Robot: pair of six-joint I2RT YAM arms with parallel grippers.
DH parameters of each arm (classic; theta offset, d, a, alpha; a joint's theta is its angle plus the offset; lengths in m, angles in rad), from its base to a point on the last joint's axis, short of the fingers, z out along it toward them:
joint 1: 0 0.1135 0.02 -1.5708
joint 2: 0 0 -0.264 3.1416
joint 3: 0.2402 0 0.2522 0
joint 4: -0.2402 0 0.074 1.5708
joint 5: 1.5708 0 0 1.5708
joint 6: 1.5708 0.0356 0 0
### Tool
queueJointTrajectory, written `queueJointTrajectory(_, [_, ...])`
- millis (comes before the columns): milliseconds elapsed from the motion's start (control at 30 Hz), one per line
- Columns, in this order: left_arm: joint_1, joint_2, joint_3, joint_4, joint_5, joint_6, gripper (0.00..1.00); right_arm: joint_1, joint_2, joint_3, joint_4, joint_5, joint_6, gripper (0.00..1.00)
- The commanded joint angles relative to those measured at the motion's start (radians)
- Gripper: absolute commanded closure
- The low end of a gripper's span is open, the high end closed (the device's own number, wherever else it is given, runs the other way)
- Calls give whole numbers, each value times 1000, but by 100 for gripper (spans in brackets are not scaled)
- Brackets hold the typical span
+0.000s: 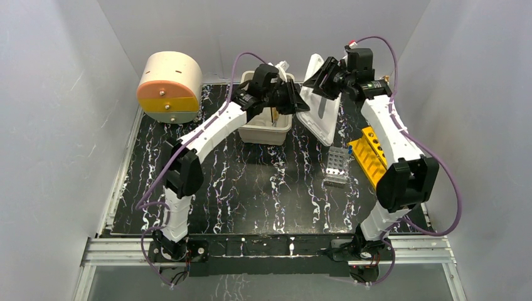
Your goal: Organize the chemistry lab equipment
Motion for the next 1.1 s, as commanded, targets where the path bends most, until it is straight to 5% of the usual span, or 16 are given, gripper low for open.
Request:
queueJointTrajectory(0, [49, -173, 5, 3, 65, 49, 100, -5, -107, 50, 101, -95, -81, 39])
queueJointTrajectory(500, [341, -440, -350, 139, 302, -68, 100, -6, -222, -94, 175, -95, -127, 34])
queueJointTrajectory(800, [403, -361, -336, 164, 422, -94, 100, -5, -222, -168, 199, -82, -114, 34])
queueJointTrajectory(1067, [443, -372, -451, 220, 388, -102, 100, -2, -173, -184, 171, -24, -129, 34])
